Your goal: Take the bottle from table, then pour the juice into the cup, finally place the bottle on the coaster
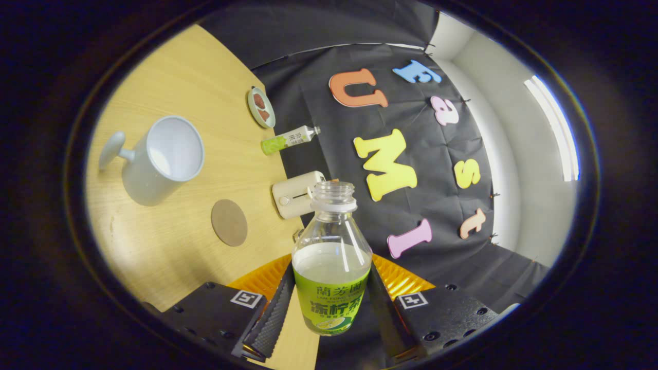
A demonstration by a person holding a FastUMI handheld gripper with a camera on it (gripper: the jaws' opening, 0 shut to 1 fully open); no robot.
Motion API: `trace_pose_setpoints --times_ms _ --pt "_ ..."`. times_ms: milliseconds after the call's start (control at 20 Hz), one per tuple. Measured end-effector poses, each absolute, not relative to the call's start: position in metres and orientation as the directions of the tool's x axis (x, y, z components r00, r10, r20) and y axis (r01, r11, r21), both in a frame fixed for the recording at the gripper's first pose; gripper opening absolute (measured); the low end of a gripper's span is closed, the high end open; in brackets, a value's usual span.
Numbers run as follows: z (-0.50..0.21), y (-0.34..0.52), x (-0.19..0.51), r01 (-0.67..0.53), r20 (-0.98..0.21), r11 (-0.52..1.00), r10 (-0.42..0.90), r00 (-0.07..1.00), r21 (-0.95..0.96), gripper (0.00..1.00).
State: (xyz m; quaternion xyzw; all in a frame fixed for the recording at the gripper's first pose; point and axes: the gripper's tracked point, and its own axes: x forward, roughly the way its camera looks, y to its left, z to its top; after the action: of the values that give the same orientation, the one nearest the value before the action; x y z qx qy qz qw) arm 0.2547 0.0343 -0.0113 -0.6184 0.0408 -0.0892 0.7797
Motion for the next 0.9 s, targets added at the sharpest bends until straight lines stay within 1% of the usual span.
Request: trace_pose_setpoints --times_ms 400,800,900 --pt "-0.023 0.050 0.260 0.056 0.050 0.025 -0.196 0.979 -0.998 0.81" --pt "-0.014 0.071 0.258 0.078 0.103 -0.141 -0.177 0.979 -0.987 0.81" --pt "-0.011 0.074 0.258 0.081 0.109 -0.160 -0.171 0.979 -0.984 0.81"
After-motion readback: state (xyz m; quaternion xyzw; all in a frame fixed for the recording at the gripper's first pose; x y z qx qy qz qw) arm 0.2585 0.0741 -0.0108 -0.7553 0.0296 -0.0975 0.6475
